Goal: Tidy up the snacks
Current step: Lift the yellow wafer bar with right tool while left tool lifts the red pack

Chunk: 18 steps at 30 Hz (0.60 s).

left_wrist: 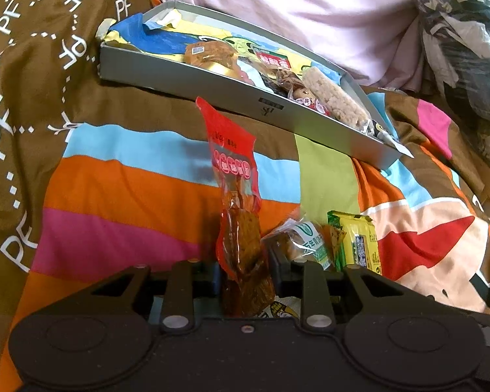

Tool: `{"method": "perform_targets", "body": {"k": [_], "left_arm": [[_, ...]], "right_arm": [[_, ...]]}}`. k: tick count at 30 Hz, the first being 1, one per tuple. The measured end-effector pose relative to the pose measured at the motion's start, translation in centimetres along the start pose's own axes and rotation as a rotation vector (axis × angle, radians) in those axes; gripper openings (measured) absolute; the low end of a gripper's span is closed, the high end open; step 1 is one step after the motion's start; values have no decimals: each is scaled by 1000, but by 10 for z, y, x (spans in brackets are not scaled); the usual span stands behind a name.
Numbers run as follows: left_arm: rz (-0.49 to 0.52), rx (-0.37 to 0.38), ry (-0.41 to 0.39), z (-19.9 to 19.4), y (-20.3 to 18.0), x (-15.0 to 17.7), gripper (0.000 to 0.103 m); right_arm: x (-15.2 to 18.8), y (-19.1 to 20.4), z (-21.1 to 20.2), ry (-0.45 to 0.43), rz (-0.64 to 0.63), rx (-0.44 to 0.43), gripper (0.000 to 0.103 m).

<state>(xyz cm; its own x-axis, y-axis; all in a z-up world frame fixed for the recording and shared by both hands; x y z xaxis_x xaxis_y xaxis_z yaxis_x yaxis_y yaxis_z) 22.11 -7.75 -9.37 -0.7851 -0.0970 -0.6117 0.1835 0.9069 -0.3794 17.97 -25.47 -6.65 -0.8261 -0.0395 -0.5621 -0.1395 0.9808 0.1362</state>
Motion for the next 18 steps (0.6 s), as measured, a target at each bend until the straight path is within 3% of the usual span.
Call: {"method": "perform_targets", "body": {"k": [6,10,18], "left_arm": [[11,-11,-18,-3,-2,0,27],[49,-7,-52,-9,-6,2,19],[61,-7,-57,-12,-5,5,19]], "right_arm": [[-1,9,2,-8,-55,39,51],[1,19,1,-20,-120,78,51],[2,26,-1,-31,-161,105,51]]}}
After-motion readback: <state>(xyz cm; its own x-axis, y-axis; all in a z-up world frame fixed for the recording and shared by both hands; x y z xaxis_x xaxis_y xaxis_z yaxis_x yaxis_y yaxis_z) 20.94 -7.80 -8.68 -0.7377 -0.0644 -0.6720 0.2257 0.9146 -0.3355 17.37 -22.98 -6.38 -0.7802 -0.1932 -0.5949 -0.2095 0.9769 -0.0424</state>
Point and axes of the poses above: each gripper's, at about its wrist camera, not at the fingertips, and z roughly the way its jaws point, y to its left, x to its underside, the point moved 1 cm from there along z, roughly the way its jaws point, and after that the axes turned 13 degrees about y, right-handed, at the moved point
